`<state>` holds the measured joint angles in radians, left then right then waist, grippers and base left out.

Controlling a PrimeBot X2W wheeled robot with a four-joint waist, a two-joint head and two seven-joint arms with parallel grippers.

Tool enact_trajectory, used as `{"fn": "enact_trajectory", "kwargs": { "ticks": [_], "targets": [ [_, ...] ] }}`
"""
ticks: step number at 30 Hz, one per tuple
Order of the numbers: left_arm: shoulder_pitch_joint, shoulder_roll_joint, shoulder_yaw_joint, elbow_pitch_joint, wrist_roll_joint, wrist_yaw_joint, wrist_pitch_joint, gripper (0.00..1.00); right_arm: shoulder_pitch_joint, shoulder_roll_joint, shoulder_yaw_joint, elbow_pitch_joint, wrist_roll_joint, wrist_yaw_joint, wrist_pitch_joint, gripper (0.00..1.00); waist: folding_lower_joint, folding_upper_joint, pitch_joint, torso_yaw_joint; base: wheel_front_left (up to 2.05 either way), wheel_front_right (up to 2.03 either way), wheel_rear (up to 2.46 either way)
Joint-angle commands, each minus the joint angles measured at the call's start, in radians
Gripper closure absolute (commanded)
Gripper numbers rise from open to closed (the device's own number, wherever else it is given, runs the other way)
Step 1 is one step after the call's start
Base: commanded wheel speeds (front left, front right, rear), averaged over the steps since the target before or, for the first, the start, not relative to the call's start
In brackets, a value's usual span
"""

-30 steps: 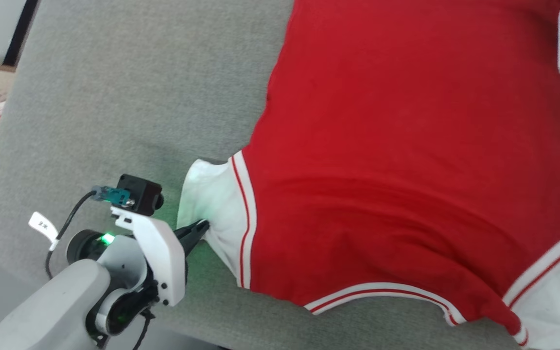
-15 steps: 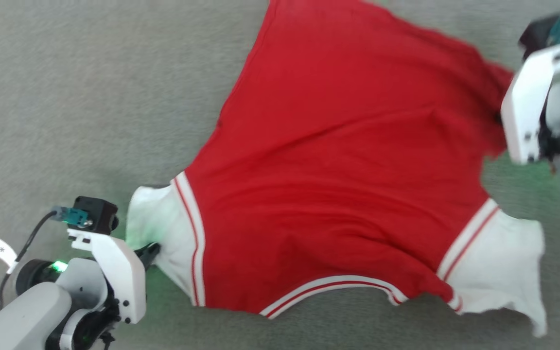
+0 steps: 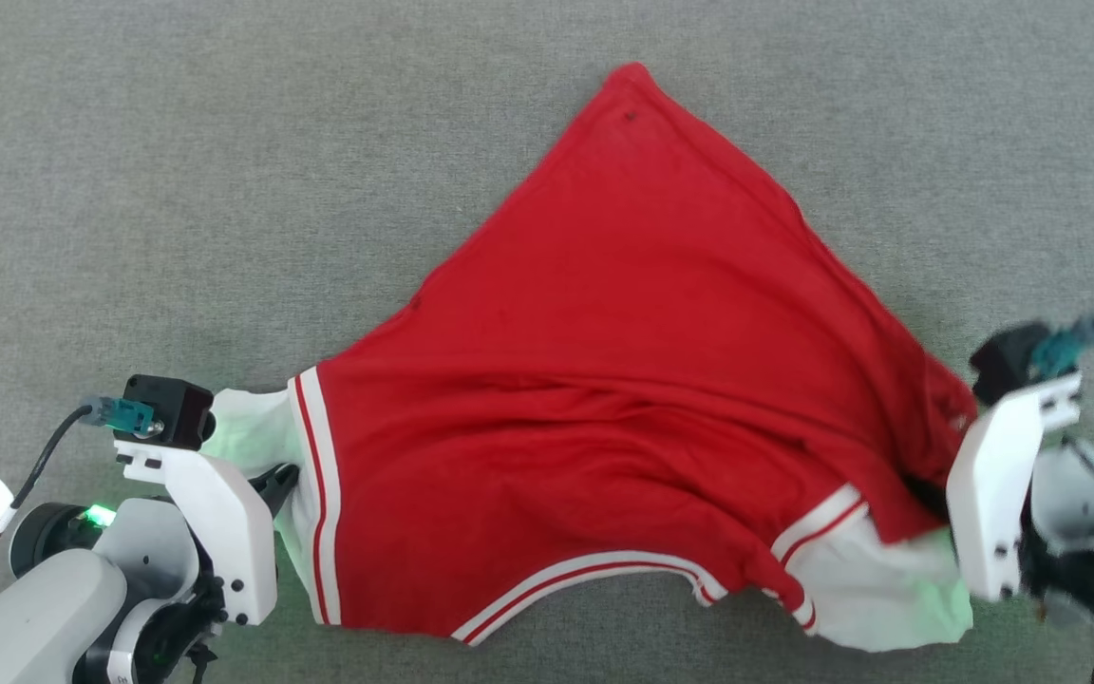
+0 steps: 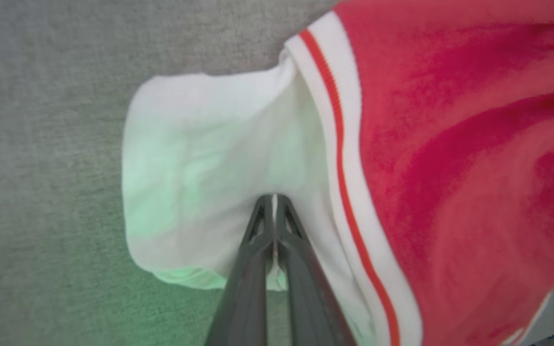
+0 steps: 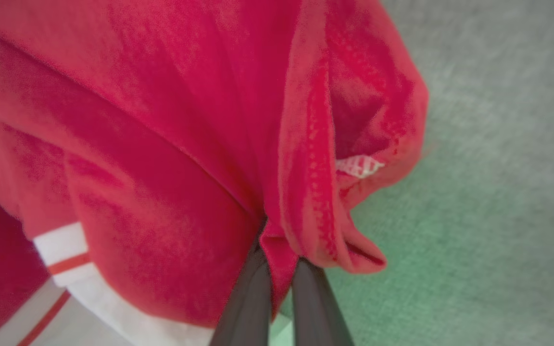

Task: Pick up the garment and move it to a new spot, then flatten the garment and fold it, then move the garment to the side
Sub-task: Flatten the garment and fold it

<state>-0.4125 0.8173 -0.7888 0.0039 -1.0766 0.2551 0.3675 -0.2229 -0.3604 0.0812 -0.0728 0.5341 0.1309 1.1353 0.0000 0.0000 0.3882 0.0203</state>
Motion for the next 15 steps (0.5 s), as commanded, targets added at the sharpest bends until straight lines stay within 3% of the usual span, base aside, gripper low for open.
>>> {"fn": "enact_trajectory", "kwargs": {
  "ticks": [1, 3, 4, 5, 6, 10, 15],
  "targets": [
    [-0.002, -0.026, -0.015, 0.002, -0.015, -0.005, 0.005, 1.00, 0.088, 0.023, 0.014, 0.031, -0.018, 0.000, 0.018, 1.00, 0.0000, 0.0000, 0.002, -0.002, 0.00, 0.00, 0.00],
    [-0.001, -0.024, -0.015, 0.003, -0.014, -0.007, 0.003, 1.00, 0.114, 0.046, 0.000, 0.009, -0.038, 0.000, -0.020, 1.00, 0.0000, 0.0000, 0.003, -0.004, 0.00, 0.00, 0.00],
    [-0.001, -0.024, -0.014, 0.004, -0.015, -0.008, 0.001, 1.00, 0.117, 0.054, -0.003, -0.001, -0.045, 0.000, -0.048, 0.75, 0.0000, 0.0000, 0.003, -0.005, 0.00, 0.00, 0.00],
    [0.000, -0.024, -0.012, 0.006, -0.016, -0.009, 0.000, 1.00, 0.120, 0.054, 0.007, -0.014, -0.045, 0.000, -0.067, 0.33, 0.0000, 0.0000, 0.002, -0.006, 0.00, 0.00, 0.00],
    [0.002, -0.024, -0.010, 0.008, -0.019, -0.011, -0.004, 1.00, 0.122, 0.055, 0.013, -0.032, -0.039, 0.000, -0.092, 0.00, 0.0000, 0.0000, 0.001, -0.007, 0.00, 0.00, 0.00],
    [0.014, -0.023, -0.007, 0.012, -0.020, -0.011, -0.011, 1.00, 0.123, 0.055, -0.028, -0.085, -0.042, 0.000, -0.160, 0.00, 0.0000, 0.0000, -0.007, -0.012, 0.00, 0.00, 0.00],
    [0.045, -0.013, -0.001, 0.010, -0.030, 0.000, -0.028, 1.00, 0.158, 0.073, -0.094, -0.244, -0.046, 0.000, -0.233, 0.00, 0.0000, 0.0000, -0.029, -0.021, 0.00, 0.00, 0.00]
  ]
}}
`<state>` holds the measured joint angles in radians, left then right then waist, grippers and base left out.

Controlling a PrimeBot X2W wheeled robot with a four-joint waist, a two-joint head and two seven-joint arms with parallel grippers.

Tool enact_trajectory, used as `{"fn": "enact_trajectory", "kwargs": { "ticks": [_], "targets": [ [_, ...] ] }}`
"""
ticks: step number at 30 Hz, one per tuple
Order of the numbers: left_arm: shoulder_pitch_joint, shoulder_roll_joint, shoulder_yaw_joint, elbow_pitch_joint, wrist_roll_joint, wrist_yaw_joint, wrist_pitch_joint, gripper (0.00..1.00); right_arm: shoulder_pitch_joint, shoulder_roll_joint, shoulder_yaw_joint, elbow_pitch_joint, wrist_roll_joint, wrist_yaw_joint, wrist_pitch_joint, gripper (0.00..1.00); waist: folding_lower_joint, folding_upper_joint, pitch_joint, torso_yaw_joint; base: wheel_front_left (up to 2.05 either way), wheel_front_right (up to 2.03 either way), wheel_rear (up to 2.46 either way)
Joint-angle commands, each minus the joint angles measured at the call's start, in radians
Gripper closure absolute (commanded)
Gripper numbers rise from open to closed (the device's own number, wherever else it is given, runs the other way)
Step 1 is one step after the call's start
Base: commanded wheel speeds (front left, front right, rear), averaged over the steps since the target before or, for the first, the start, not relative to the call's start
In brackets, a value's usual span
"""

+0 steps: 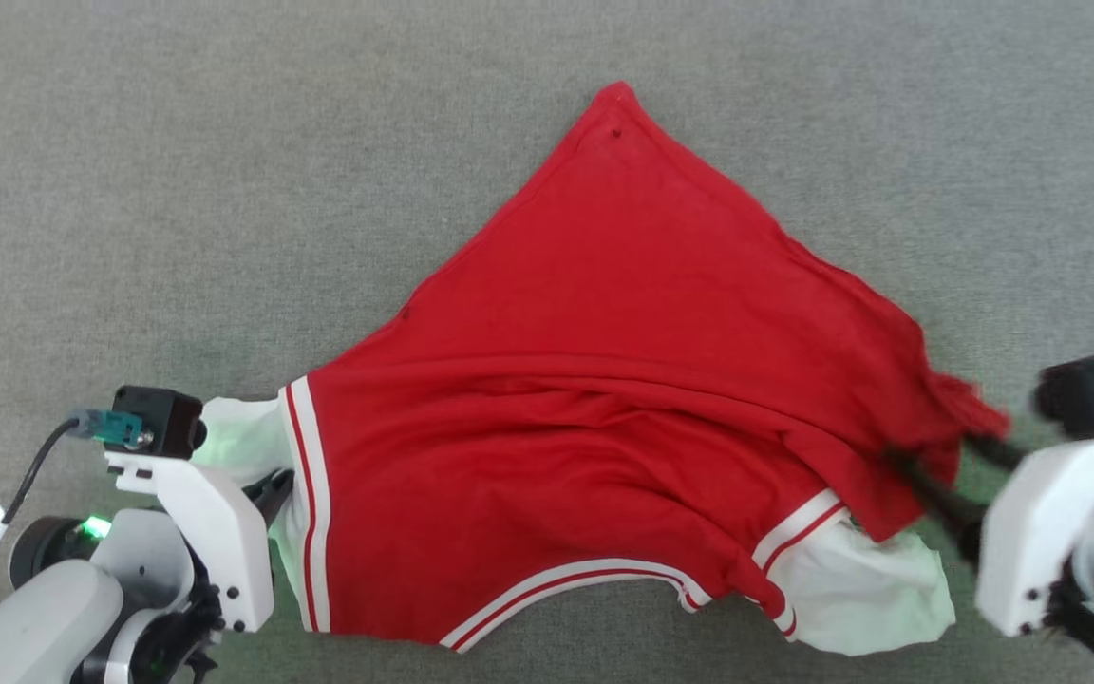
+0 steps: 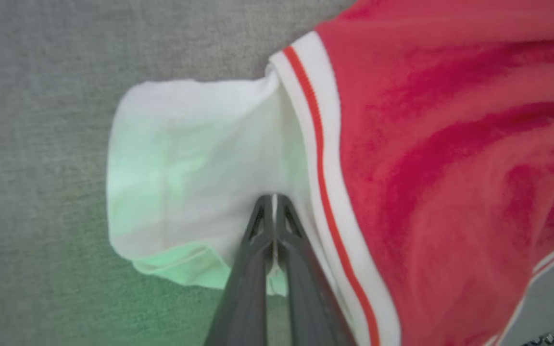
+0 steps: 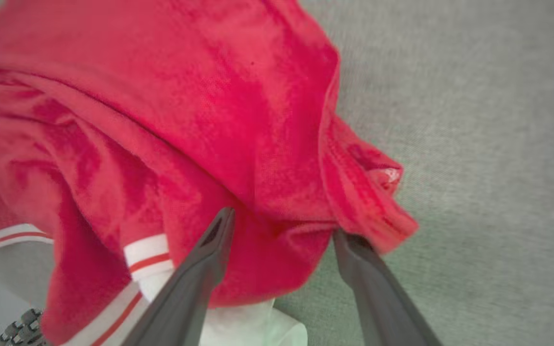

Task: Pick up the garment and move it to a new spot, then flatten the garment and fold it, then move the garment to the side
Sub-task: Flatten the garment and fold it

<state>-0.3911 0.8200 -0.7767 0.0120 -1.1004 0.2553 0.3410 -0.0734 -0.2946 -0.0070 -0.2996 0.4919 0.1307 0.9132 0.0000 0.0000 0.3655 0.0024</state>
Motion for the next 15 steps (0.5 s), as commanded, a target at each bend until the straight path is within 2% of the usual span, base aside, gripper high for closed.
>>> {"fn": "enact_trajectory", "kwargs": {
  "ticks": [1, 5, 8, 11, 15],
  "targets": [
    [0.030, -0.014, -0.012, -0.001, -0.010, 0.003, -0.003, 1.00, 0.016, 0.014, -0.026, -0.052, -0.010, 0.000, -0.025, 0.00, 0.0000, 0.0000, -0.010, -0.004, 0.00, 0.00, 0.00],
    [0.050, -0.004, -0.005, -0.012, -0.018, 0.011, -0.012, 1.00, 0.028, 0.034, -0.069, -0.184, -0.033, 0.000, -0.057, 0.00, 0.0000, 0.0000, -0.022, -0.006, 0.00, 0.00, 0.00],
    [0.056, -0.002, -0.004, -0.022, -0.018, 0.015, -0.016, 1.00, -0.011, 0.038, -0.074, -0.236, -0.055, 0.000, -0.089, 0.00, 0.0000, 0.0000, -0.026, -0.001, 0.00, 0.00, 0.00],
    [0.049, -0.007, -0.008, -0.029, -0.013, 0.015, -0.014, 1.00, -0.069, 0.016, -0.043, -0.215, -0.079, 0.000, -0.121, 0.00, 0.0000, 0.0000, -0.026, 0.013, 0.00, 0.00, 0.00],
    [0.031, -0.025, -0.018, -0.028, -0.004, 0.003, -0.008, 1.00, -0.189, -0.006, 0.007, -0.113, -0.066, 0.000, -0.163, 0.00, 0.0000, 0.0000, -0.023, 0.049, 0.00, 0.00, 0.00]
  ]
}}
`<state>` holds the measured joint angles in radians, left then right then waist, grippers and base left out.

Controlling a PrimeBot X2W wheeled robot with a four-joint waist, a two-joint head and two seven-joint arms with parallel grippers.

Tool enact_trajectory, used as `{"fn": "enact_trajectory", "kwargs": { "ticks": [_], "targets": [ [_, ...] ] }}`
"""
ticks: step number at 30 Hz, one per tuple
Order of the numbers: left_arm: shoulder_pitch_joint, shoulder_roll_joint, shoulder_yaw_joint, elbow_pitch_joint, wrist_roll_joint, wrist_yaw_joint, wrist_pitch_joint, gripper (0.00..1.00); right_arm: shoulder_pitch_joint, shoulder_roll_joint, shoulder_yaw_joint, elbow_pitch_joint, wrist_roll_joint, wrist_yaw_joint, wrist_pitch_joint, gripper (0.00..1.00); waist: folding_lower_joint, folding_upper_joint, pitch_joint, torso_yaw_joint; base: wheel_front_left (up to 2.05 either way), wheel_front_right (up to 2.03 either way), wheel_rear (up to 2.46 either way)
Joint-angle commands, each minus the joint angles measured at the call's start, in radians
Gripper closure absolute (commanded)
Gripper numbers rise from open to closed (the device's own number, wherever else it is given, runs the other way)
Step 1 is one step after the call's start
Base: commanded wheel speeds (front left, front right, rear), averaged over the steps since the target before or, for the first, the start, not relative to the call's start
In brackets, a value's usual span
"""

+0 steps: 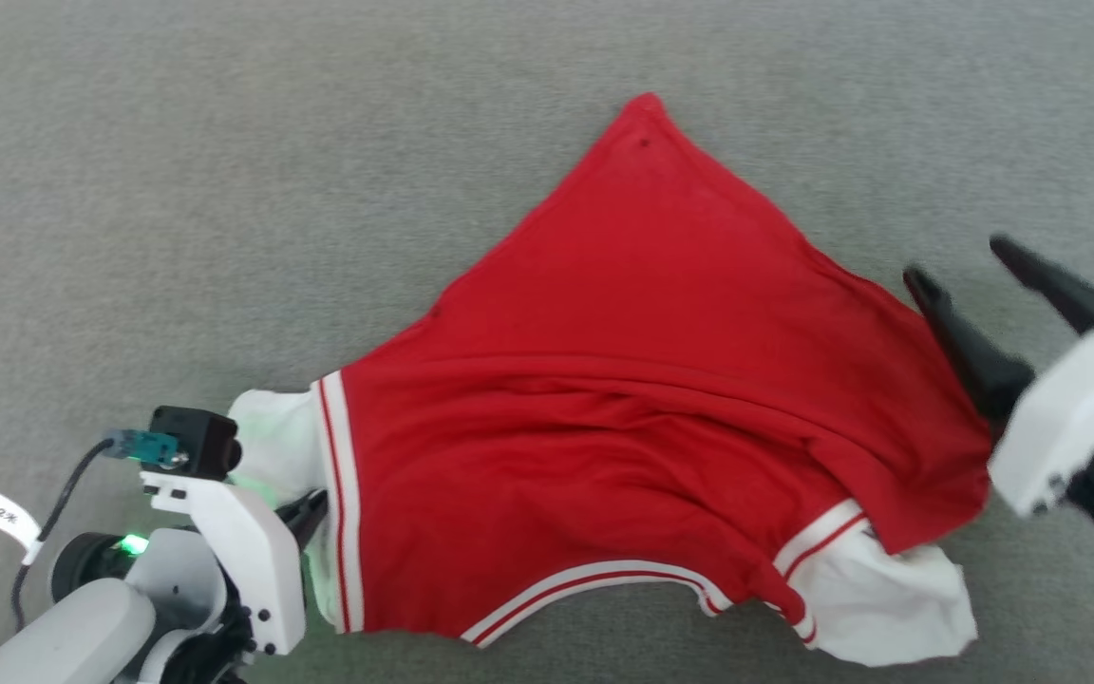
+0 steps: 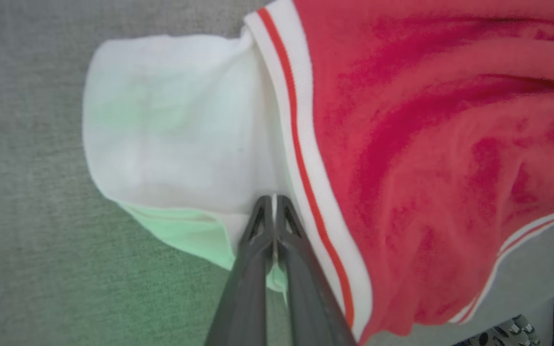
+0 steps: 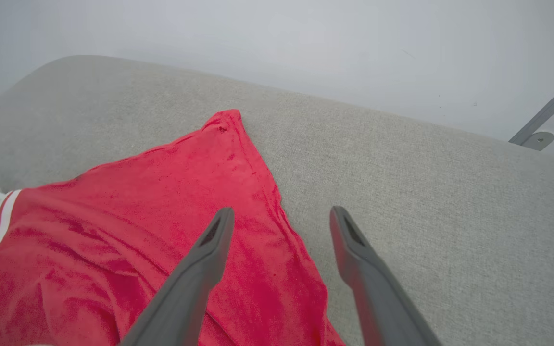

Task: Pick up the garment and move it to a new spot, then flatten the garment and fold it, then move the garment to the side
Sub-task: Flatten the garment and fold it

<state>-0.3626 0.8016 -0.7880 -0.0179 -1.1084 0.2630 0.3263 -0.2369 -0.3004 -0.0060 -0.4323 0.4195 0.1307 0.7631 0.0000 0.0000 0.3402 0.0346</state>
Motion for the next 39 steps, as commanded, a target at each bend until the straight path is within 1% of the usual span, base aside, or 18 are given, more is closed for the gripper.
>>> {"fn": "enact_trajectory", "kwargs": {
  "ticks": [1, 5, 7, 8, 11, 18, 21, 22, 27, 29, 32, 33, 34, 36, 39],
  "targets": [
    [-0.003, -0.011, -0.009, 0.004, 0.007, -0.006, 0.008, 1.00, -0.060, -0.013, 0.020, 0.054, 0.008, 0.000, -0.020, 0.00, 0.0000, 0.0000, 0.004, 0.029, 0.00, 0.00, 0.00],
    [-0.030, -0.040, -0.029, 0.020, 0.025, -0.025, 0.015, 1.00, -0.216, -0.062, 0.082, 0.225, 0.022, 0.000, -0.043, 0.00, 0.0000, 0.0000, 0.016, 0.089, 0.00, 0.00, 0.00],
    [-0.047, -0.063, -0.041, 0.031, 0.031, -0.038, 0.019, 1.00, -0.290, -0.071, 0.106, 0.323, 0.044, 0.000, -0.053, 0.00, 0.0000, 0.0000, 0.022, 0.125, 0.00, 0.00, 0.00],
    [-0.057, -0.074, -0.050, 0.038, 0.038, -0.047, 0.023, 1.00, -0.327, -0.089, 0.124, 0.370, 0.044, 0.000, -0.055, 0.00, 0.0000, 0.0000, 0.024, 0.145, 0.00, 0.00, 0.00],
    [-0.082, -0.110, -0.069, 0.065, 0.044, -0.069, 0.027, 1.00, -0.432, -0.111, 0.176, 0.514, 0.063, 0.000, -0.060, 0.00, 0.0000, 0.0000, 0.031, 0.199, 0.00, 0.00, 0.00],
    [-0.136, -0.189, -0.105, 0.124, 0.063, -0.118, 0.029, 1.00, -0.634, -0.160, 0.324, 0.830, 0.097, 0.000, -0.029, 0.00, 0.0000, 0.0000, 0.058, 0.309, 0.00, 0.00, 0.00],
    [-0.151, -0.216, -0.114, 0.146, 0.066, -0.138, 0.024, 1.00, -0.703, -0.182, 0.401, 0.939, 0.099, 0.000, -0.004, 0.00, 0.0000, 0.0000, 0.072, 0.345, 0.00, 0.00, 0.00],
    [-0.151, -0.216, -0.114, 0.146, 0.066, -0.138, 0.024, 1.00, -0.703, -0.182, 0.401, 0.939, 0.099, 0.000, -0.004, 0.00, 0.0000, 0.0000, 0.072, 0.345, 0.00, 0.00, 0.00],
    [-0.170, -0.246, -0.122, 0.190, 0.070, -0.165, 0.013, 1.00, -0.775, -0.208, 0.528, 1.102, 0.118, 0.000, 0.080, 0.00, 0.0000, 0.0000, 0.093, 0.384, 0.00, 0.00, 0.00],
    [-0.172, -0.255, -0.125, 0.205, 0.068, -0.173, 0.011, 1.00, -0.769, -0.203, 0.575, 1.166, 0.129, 0.000, 0.133, 0.00, 0.0000, 0.0000, 0.098, 0.390, 0.00, 0.00, 0.00],
    [-0.177, -0.264, -0.126, 0.226, 0.066, -0.181, 0.003, 1.00, -0.756, -0.200, 0.640, 1.228, 0.171, 0.000, 0.224, 0.00, 0.0000, 0.0000, 0.104, 0.392, 0.00, 0.00, 0.00],
    [-0.180, -0.265, -0.125, 0.233, 0.064, -0.183, 0.005, 1.00, -0.754, -0.207, 0.662, 1.232, 0.186, 0.000, 0.245, 0.56, 0.0000, 0.0000, 0.105, 0.392, 0.00, 0.00, 0.00],
    [-0.183, -0.264, -0.123, 0.239, 0.062, -0.185, 0.003, 1.00, -0.759, -0.214, 0.680, 1.228, 0.204, 0.002, 0.255, 1.00, 0.0000, 0.0000, 0.106, 0.390, 0.00, 0.00, 0.00],
    [-0.189, -0.261, -0.118, 0.251, 0.063, -0.189, 0.002, 1.00, -0.789, -0.243, 0.708, 1.216, 0.206, 0.002, 0.250, 1.00, 0.0000, 0.0000, 0.106, 0.382, 0.00, 0.00, 0.00],
    [-0.219, -0.238, -0.106, 0.261, 0.068, -0.188, 0.012, 1.00, -0.845, -0.258, 0.687, 1.204, 0.232, -0.001, 0.192, 1.00, 0.0000, 0.0000, 0.099, 0.359, 0.00, 0.00, 0.00]
  ]
}}
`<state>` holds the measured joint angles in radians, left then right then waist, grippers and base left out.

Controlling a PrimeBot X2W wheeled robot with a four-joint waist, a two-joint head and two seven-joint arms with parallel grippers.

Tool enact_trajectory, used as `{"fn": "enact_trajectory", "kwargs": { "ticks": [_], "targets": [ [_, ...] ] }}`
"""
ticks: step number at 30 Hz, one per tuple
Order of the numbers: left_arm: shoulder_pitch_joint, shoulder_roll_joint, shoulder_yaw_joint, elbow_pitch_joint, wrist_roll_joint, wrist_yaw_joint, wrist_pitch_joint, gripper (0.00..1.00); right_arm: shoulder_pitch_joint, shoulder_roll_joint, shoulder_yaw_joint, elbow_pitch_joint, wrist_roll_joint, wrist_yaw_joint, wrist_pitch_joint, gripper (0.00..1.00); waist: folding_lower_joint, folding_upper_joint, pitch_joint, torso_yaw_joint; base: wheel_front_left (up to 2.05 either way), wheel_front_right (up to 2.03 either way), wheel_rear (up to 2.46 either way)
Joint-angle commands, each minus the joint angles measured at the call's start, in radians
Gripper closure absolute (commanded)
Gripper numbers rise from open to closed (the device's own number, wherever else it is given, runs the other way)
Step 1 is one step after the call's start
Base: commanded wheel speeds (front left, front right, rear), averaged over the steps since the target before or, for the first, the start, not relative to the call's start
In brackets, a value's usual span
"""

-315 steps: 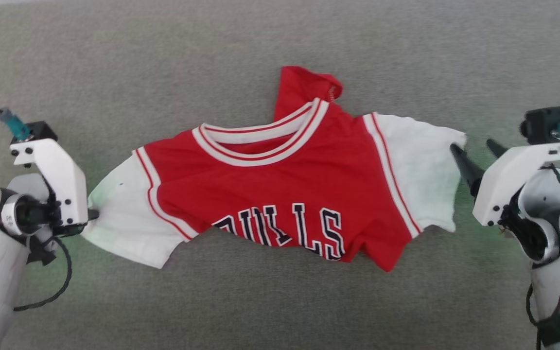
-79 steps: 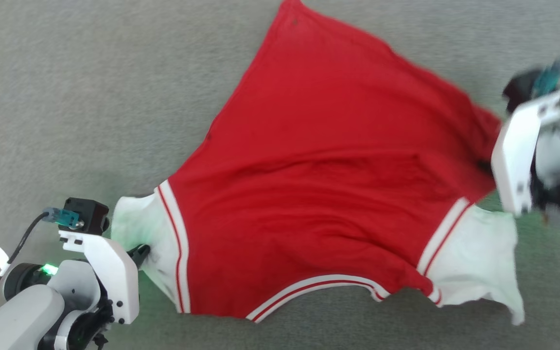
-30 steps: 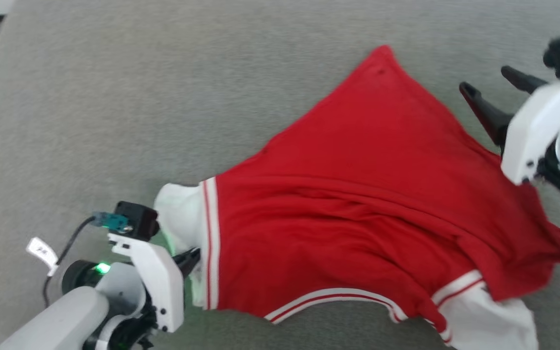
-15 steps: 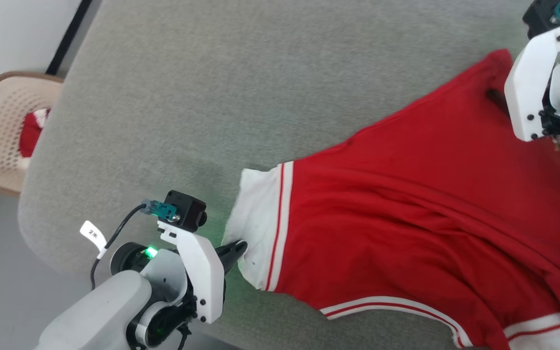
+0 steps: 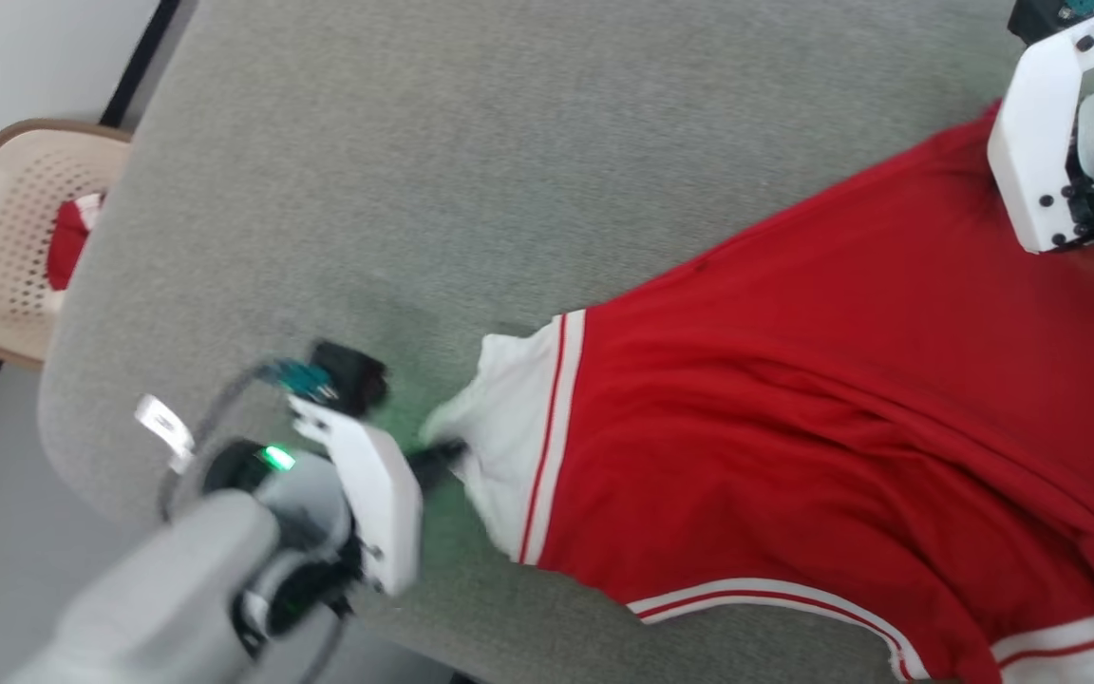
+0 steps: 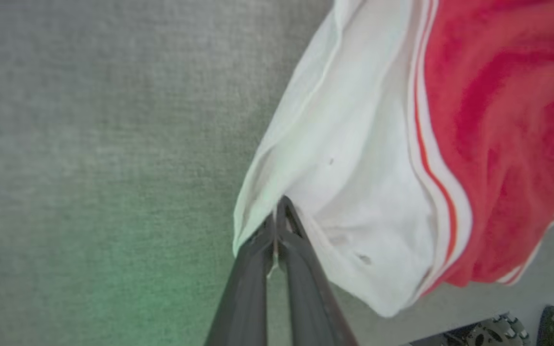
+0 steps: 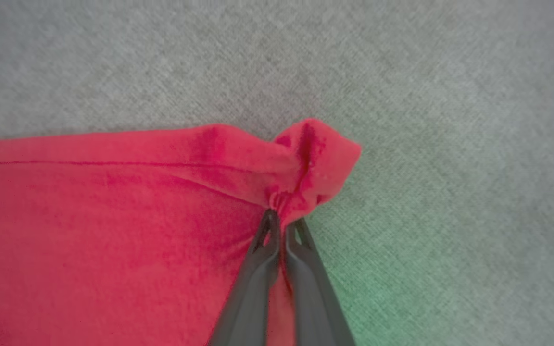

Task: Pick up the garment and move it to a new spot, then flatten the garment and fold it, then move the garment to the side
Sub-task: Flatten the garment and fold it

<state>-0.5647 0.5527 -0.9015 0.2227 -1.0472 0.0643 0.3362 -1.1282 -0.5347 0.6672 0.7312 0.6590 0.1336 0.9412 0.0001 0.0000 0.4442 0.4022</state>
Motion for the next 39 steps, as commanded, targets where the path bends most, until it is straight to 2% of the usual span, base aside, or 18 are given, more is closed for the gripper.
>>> {"fn": "enact_trajectory", "kwargs": {
  "ticks": [1, 6, 12, 13, 18, 28, 39],
  "targets": [
    [-0.028, 0.023, 0.015, 0.020, 0.008, 0.015, 0.009, 1.00, 0.033, -0.021, 0.010, 0.030, -0.001, -0.005, -0.003, 1.00, -0.0001, 0.0000, -0.009, -0.019, 0.00, 0.00, 0.00],
    [-0.104, 0.095, 0.069, -0.019, -0.004, 0.040, 0.055, 1.00, -0.011, -0.004, -0.030, -0.047, 0.062, -0.005, -0.096, 1.00, -0.0001, 0.0000, -0.041, -0.082, 0.00, 0.00, 0.00],
    [-0.243, 0.194, 0.154, -0.060, -0.012, 0.090, 0.131, 1.00, -0.023, -0.040, -0.073, -0.151, 0.094, -0.005, -0.165, 1.00, -0.0001, 0.0000, -0.084, -0.171, 0.00, 0.00, 0.00],
    [-0.294, 0.220, 0.172, -0.066, -0.008, 0.099, 0.165, 1.00, -0.025, -0.046, -0.092, -0.178, 0.097, -0.005, -0.172, 1.00, -0.0001, 0.0000, -0.097, -0.203, 0.00, 0.00, 0.00],
    [-0.445, 0.259, 0.201, -0.065, 0.024, 0.098, 0.236, 1.00, -0.037, -0.047, -0.156, -0.234, 0.086, -0.005, -0.180, 1.00, -0.0001, 0.0000, -0.129, -0.271, 0.00, 0.00, 0.00],
    [-0.681, 0.235, 0.195, 0.047, 0.096, 0.034, 0.295, 1.00, -0.072, 0.006, -0.289, -0.274, 0.041, -0.005, -0.179, 1.00, -0.0001, 0.0000, -0.189, -0.360, 0.00, 0.00, 0.00],
    [-0.835, 0.129, 0.196, 0.215, 0.111, -0.019, 0.254, 1.00, -0.097, 0.098, -0.423, -0.270, -0.105, -0.005, -0.203, 1.00, -0.0001, 0.0000, -0.214, -0.401, 0.00, 0.00, 0.00]
  ]
}}
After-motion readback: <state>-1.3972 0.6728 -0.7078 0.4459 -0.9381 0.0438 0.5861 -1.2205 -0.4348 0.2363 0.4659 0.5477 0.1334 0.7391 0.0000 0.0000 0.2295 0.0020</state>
